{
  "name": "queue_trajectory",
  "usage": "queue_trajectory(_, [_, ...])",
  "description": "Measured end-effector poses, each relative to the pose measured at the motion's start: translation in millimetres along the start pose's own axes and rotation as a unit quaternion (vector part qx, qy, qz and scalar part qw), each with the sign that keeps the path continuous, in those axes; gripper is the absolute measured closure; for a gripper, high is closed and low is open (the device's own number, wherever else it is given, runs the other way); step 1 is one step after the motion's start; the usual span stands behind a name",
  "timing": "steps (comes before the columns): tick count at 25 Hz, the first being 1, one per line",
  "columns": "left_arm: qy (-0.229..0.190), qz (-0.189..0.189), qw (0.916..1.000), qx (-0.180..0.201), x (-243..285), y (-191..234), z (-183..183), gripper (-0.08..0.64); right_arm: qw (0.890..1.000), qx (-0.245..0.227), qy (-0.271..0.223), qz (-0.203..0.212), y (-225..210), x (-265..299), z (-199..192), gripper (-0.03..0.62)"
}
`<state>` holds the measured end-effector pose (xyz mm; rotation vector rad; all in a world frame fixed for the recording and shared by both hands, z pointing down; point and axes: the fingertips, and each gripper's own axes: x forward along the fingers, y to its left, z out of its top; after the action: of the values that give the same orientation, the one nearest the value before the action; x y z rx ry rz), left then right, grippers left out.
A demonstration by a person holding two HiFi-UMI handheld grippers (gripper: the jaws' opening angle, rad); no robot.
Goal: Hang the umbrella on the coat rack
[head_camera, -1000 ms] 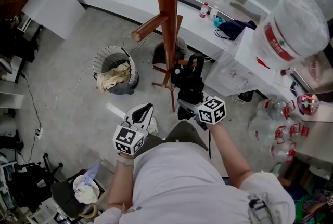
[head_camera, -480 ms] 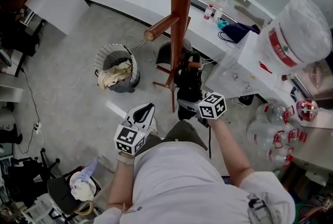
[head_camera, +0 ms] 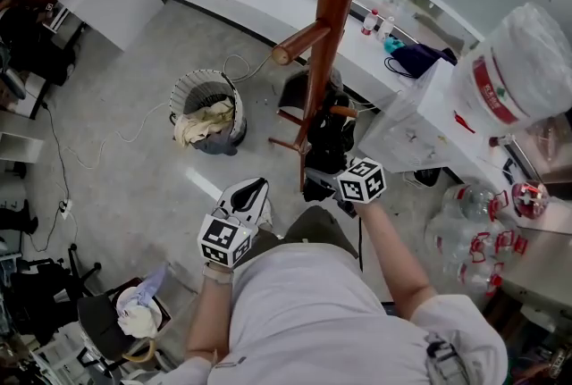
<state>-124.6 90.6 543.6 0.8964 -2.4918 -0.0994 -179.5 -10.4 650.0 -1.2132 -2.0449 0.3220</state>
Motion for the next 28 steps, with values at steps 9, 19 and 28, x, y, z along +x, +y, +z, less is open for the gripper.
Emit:
queue_trajectory(9, [-0.001, 0.006, 1.0000, -0.005, -9, 2, -6, 0.557, 1.000, -0.005, 0.000, -0.017, -8, 16, 1, 0.328])
queue_trajectory(19, [-0.001, 0.004, 1.0000, -0.006, -9, 3, -8, 0.557, 0.999, 0.010, -0.004, -0.053, -23, 21, 0, 0.306])
queue_trajectory(28, [-0.001, -0.013, 0.9999, -0.002, -8, 1, -6, 0.557, 0.993, 0.050, -0.036, -0.099, -34, 6, 4, 0.262])
